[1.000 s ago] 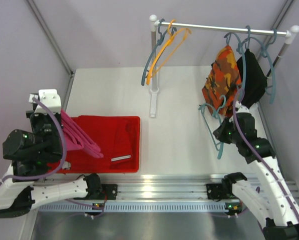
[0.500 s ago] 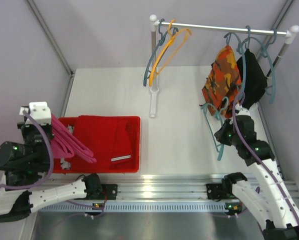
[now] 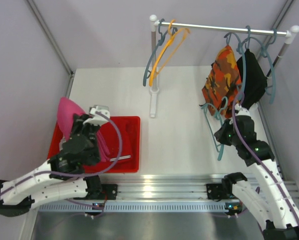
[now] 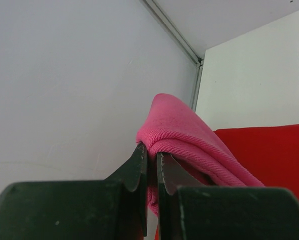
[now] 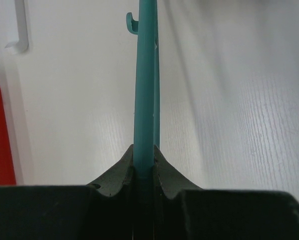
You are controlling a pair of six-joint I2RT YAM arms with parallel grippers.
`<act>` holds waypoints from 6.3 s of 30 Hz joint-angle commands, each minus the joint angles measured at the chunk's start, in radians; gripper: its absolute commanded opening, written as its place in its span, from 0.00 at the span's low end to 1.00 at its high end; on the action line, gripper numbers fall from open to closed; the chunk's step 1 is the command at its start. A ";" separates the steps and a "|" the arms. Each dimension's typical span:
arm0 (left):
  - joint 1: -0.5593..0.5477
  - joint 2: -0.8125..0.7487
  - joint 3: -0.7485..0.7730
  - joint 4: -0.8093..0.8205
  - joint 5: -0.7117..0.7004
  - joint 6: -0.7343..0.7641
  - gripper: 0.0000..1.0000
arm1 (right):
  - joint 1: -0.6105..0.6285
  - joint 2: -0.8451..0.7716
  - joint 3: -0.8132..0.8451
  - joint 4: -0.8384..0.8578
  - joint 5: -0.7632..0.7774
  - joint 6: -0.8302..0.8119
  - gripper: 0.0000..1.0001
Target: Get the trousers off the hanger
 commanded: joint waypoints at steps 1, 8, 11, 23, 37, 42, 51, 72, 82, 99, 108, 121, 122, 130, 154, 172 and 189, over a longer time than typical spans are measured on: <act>-0.003 0.109 -0.050 0.143 -0.220 -0.007 0.00 | -0.012 0.002 -0.012 0.032 -0.012 -0.025 0.00; 0.100 0.273 -0.148 0.148 -0.112 -0.079 0.00 | -0.011 0.020 0.010 0.052 -0.050 -0.047 0.00; 0.126 0.345 -0.168 0.151 -0.098 -0.101 0.00 | -0.012 0.025 0.014 0.062 -0.084 -0.053 0.00; 0.212 0.636 0.006 -0.471 0.214 -0.521 0.00 | -0.012 0.039 -0.021 0.144 -0.171 -0.039 0.00; 0.210 0.896 0.189 -0.794 0.569 -0.923 0.00 | 0.005 0.002 -0.002 0.209 -0.362 -0.114 0.00; 0.209 0.962 0.226 -0.860 0.578 -1.027 0.27 | 0.006 0.005 -0.004 0.210 -0.366 -0.113 0.00; 0.210 0.823 0.319 -0.773 0.797 -1.080 0.70 | 0.005 0.016 0.001 0.198 -0.337 -0.117 0.00; 0.390 0.273 0.082 -0.935 0.544 -2.496 0.92 | 0.009 0.014 -0.007 0.187 -0.322 -0.114 0.00; 0.391 0.330 0.021 -1.278 0.561 -2.974 0.91 | 0.008 0.003 -0.033 0.184 -0.316 -0.111 0.00; 0.413 0.325 -0.147 -1.181 0.597 -2.997 0.87 | 0.009 0.026 -0.029 0.178 -0.305 -0.120 0.00; 0.423 0.261 -0.205 -1.064 0.541 -2.933 0.69 | 0.011 0.029 -0.022 0.169 -0.296 -0.120 0.00; 0.457 0.285 -0.230 -0.957 0.549 -2.841 0.54 | 0.009 0.032 -0.015 0.158 -0.280 -0.119 0.00; 0.465 0.282 -0.234 -0.952 0.550 -2.835 0.54 | 0.011 0.032 -0.015 0.157 -0.280 -0.117 0.00; 0.491 0.275 -0.242 -0.960 0.572 -2.816 0.71 | 0.009 0.040 -0.016 0.166 -0.282 -0.116 0.00; 0.542 0.266 -0.006 -1.319 0.512 -2.922 0.00 | 0.011 0.037 -0.006 0.166 -0.260 -0.097 0.00; 0.542 -0.015 -0.133 -1.325 0.566 -2.841 0.00 | 0.012 0.019 -0.032 0.151 -0.159 -0.071 0.00; 0.540 0.012 -0.087 -1.325 0.607 -2.750 0.74 | 0.014 0.042 -0.033 0.146 -0.122 -0.062 0.00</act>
